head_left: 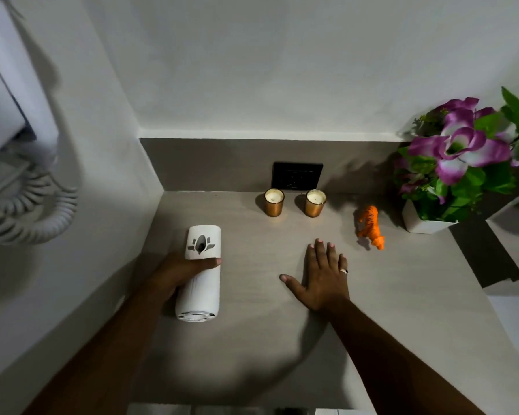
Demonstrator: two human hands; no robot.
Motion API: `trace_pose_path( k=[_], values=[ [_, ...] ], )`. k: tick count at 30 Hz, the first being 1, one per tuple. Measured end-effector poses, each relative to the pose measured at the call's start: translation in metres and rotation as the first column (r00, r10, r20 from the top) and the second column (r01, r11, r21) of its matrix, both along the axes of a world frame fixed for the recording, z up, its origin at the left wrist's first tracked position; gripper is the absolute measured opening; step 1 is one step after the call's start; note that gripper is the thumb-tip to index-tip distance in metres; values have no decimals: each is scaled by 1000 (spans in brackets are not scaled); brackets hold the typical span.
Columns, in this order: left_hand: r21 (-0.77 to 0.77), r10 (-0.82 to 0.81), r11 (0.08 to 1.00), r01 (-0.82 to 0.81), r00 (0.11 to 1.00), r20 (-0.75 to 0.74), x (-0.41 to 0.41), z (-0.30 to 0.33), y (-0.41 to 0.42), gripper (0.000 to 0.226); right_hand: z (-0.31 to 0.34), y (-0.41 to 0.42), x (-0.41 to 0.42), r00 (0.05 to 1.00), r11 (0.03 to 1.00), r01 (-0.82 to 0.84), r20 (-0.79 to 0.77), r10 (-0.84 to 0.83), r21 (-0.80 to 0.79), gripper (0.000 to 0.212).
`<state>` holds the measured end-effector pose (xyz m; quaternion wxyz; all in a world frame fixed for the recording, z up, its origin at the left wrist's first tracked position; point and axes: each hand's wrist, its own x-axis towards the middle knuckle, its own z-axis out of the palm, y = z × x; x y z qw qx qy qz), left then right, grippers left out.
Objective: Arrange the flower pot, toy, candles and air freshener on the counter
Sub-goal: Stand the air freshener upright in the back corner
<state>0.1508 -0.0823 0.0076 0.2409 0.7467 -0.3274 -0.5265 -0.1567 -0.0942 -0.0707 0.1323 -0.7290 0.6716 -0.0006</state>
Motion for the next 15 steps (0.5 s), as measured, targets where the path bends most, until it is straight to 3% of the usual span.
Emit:
trace_pose_path(
  k=[7,15],
  values=[
    [-67,-4,998,17,983,182,-12,-3,-6,56,-3,0,1,999,1000,-2,-33,3,9,119],
    [-352,173,933,-78,953,249,-2,17,-71,60,-12,-15,10,998,999,35,-42,-36,-24,120]
  ],
)
